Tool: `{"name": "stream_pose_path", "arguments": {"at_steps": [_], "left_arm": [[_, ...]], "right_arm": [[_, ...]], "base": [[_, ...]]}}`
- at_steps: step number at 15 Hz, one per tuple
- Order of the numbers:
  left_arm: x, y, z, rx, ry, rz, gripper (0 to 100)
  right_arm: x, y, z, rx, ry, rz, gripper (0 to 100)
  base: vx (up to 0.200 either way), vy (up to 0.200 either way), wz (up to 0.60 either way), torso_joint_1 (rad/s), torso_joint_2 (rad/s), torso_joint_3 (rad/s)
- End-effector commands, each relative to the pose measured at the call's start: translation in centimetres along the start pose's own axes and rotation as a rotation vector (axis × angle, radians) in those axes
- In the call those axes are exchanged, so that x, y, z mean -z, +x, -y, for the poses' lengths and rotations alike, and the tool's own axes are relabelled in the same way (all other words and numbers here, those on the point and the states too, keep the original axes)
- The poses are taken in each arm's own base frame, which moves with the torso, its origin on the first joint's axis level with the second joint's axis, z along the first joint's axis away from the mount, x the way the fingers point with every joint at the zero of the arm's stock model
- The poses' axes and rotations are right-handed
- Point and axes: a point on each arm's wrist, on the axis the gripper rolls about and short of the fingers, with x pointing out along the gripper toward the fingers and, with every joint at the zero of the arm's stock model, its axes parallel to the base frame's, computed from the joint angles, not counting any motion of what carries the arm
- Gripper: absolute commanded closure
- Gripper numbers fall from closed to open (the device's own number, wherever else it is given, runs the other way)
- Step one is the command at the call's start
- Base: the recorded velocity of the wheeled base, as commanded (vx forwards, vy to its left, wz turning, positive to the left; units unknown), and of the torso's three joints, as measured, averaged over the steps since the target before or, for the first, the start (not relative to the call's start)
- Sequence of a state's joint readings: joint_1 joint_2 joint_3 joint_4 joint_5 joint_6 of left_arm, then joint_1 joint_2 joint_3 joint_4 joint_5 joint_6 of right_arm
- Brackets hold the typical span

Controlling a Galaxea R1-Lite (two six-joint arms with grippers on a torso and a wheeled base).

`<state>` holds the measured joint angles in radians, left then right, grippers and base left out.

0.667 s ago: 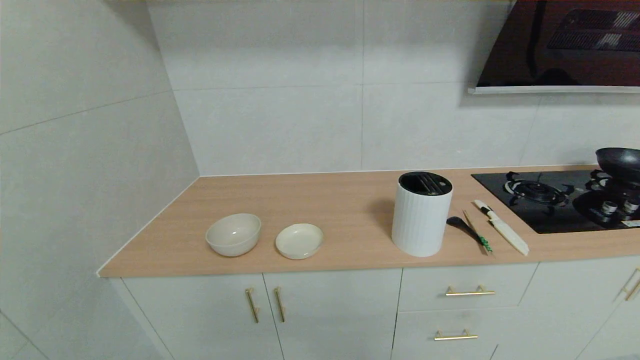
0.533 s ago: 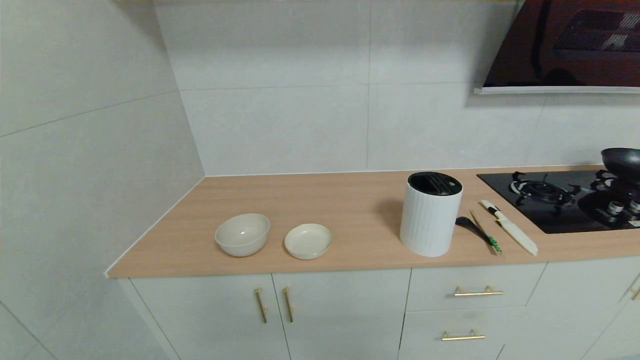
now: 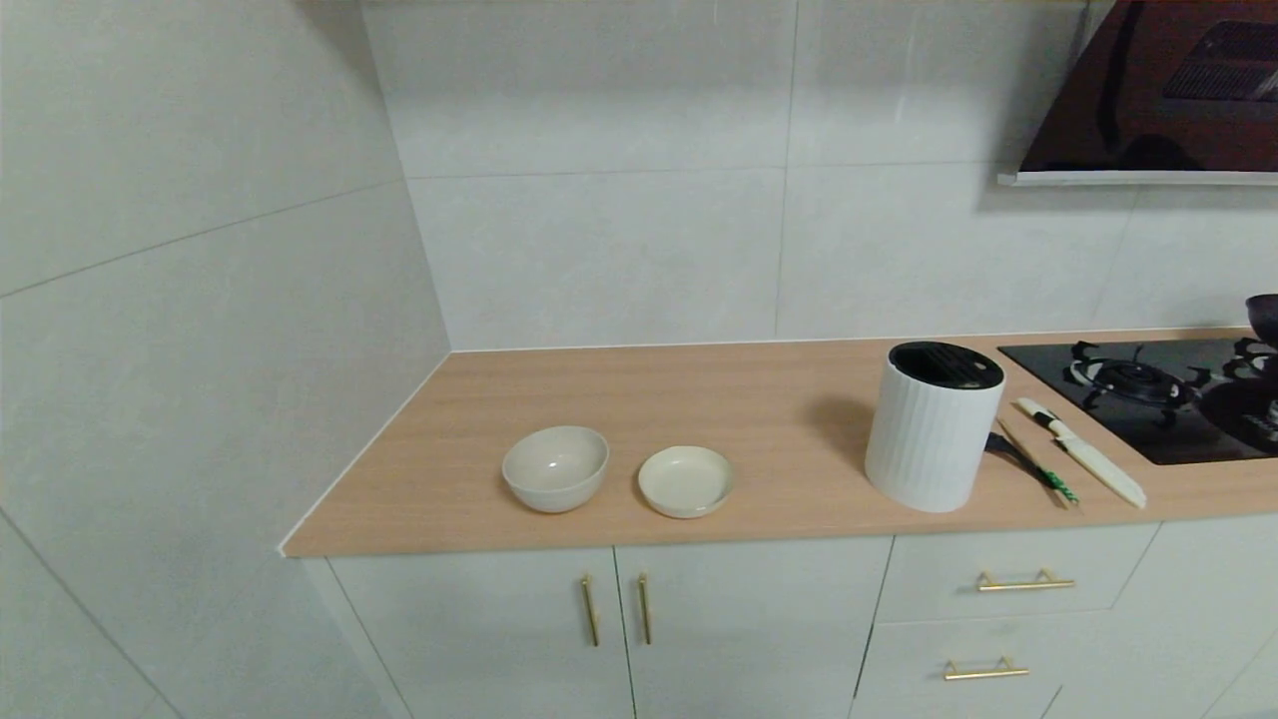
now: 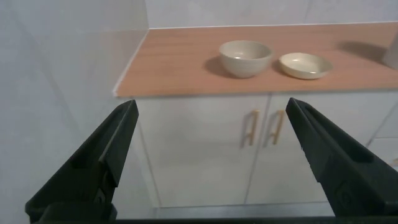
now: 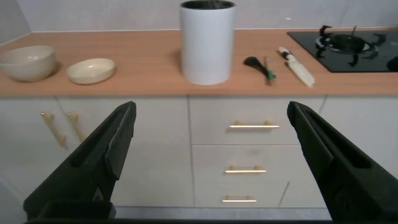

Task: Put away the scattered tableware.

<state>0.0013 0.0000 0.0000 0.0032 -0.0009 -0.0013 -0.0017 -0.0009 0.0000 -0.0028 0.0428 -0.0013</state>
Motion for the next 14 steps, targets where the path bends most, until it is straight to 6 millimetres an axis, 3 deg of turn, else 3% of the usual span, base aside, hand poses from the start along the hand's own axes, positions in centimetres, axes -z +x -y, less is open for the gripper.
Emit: {"name": "stream_pose_path", "arguments": {"at_steps": [1, 5, 14], "left_arm": [[0.00, 0.00, 0.00, -0.001, 0.000, 0.000, 0], [0.00, 0.00, 0.00, -0.001, 0.000, 0.000, 0], [0.00, 0.00, 0.00, 0.000, 0.001, 0.000, 0]], "right_arm": [[-0.01, 0.01, 0.00, 0.000, 0.000, -0.001, 0], [-0.01, 0.01, 0.00, 0.000, 0.000, -0.001, 0], [-0.02, 0.01, 0.00, 0.000, 0.001, 0.001, 0]], "base": [[0.000, 0.200, 0.00, 0.002, 0.00, 0.002], [0.000, 0.200, 0.00, 0.005, 0.01, 0.007], [0.000, 0.000, 0.00, 0.000, 0.00, 0.000]]}}
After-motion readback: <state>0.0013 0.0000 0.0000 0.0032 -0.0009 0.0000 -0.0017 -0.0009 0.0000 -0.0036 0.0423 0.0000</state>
